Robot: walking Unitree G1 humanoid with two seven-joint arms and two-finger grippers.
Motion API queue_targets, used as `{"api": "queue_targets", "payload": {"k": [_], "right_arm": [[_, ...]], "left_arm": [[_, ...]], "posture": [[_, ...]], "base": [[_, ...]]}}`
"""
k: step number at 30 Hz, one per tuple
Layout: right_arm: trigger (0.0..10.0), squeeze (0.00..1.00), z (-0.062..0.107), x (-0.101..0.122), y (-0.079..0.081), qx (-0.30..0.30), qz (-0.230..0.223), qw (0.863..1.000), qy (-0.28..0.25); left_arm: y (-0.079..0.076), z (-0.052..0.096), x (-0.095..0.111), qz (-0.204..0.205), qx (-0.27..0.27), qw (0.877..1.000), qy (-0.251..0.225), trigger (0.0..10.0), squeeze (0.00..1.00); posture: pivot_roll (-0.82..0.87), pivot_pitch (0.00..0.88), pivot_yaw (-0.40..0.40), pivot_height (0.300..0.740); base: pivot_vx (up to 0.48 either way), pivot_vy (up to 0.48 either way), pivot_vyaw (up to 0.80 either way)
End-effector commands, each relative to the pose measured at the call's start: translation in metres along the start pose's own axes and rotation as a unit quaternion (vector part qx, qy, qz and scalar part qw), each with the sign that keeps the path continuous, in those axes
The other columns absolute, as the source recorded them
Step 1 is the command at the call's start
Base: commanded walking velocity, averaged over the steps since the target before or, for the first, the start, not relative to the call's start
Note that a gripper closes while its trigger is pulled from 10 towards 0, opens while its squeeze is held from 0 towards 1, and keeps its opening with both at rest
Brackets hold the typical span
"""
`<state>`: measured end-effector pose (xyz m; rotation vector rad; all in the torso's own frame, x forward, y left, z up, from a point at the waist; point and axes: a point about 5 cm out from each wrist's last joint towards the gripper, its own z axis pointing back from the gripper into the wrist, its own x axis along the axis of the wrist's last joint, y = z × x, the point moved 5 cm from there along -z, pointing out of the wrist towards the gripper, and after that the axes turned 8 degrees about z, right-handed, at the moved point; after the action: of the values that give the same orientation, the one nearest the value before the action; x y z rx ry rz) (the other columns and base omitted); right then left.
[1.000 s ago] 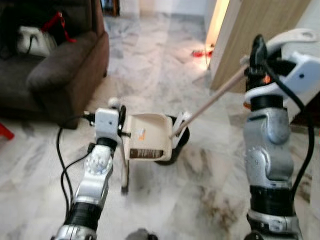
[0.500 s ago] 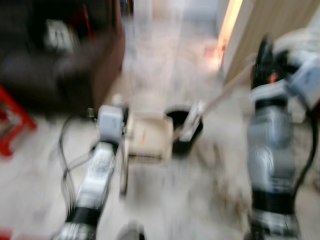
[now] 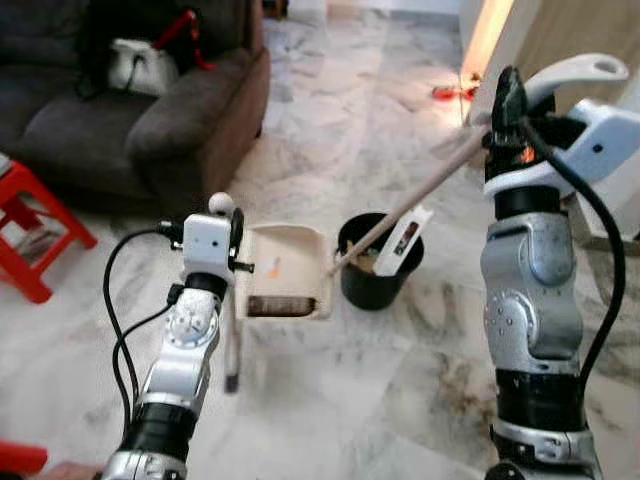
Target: Sweep floor
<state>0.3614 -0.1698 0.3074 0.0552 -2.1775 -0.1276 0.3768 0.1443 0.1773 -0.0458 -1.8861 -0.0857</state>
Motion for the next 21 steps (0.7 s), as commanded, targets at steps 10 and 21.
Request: {"api": "queue_targets", "payload": {"k": [10,21], "right_arm": [[10.0,0.0,-0.0045,0.0201,-0.0019,-0.008,-0.007,0.999,-0.037],[10.0,0.0,-0.0042,0.0217,-0.0003,-0.005,-0.009,0.999,-0.042]], "left_arm": [[-0.0064,-0.0052,0.0174,-0.003,-0.013,0.999,-0.035,10.0,0.0],[-0.0064,-0.0049,0.0181,-0.002,-0.013,0.999,-0.037,10.0,0.0]], "posture": [[0.07,0.096,-0.02,0.74],[0.07,0.104,-0.023,0.74]], "base": [[0.417,0.0,0.0],[0.48,0.0,-0.33]]}}
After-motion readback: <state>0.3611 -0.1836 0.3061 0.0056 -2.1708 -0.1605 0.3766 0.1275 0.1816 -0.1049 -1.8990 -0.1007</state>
